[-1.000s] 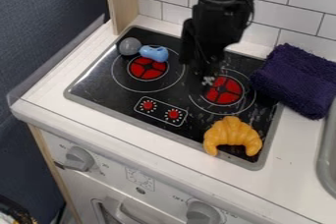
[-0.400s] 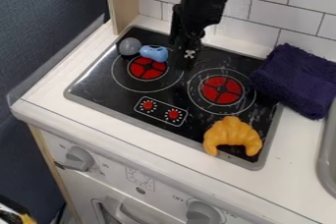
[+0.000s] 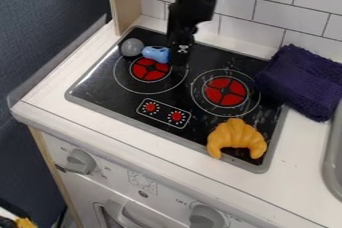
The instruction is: Mover el objeto azul al margen derecho del calentador
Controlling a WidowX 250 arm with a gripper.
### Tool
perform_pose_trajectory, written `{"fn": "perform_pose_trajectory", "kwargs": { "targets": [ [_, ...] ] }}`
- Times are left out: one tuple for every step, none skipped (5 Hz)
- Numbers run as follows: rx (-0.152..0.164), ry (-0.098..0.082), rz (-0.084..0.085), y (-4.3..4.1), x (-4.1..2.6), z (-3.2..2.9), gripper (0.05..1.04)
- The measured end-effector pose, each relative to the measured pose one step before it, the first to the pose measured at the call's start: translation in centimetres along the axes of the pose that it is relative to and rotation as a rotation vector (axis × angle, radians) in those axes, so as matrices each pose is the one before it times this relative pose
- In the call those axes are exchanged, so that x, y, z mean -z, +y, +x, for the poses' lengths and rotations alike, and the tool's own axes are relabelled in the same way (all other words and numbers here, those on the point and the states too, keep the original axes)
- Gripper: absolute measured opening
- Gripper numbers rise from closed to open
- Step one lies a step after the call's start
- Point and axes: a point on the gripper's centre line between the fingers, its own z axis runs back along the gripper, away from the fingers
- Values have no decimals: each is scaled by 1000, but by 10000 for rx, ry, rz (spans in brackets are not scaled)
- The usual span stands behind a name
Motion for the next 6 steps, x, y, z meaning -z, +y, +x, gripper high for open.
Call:
{"fn": "perform_pose_trajectory", "kwargs": {
  "targets": [
    [265, -280, -265, 1011, 705, -150, 1001],
    [240, -205, -357, 635, 730, -305, 1001],
    [59, -64, -242, 237, 521, 108, 945],
    [-36, 60, -191, 265, 188, 129, 651],
    [-81, -37, 51, 71, 36, 54, 414],
    [-9, 153, 82, -129, 251, 174, 410]
  ]
}}
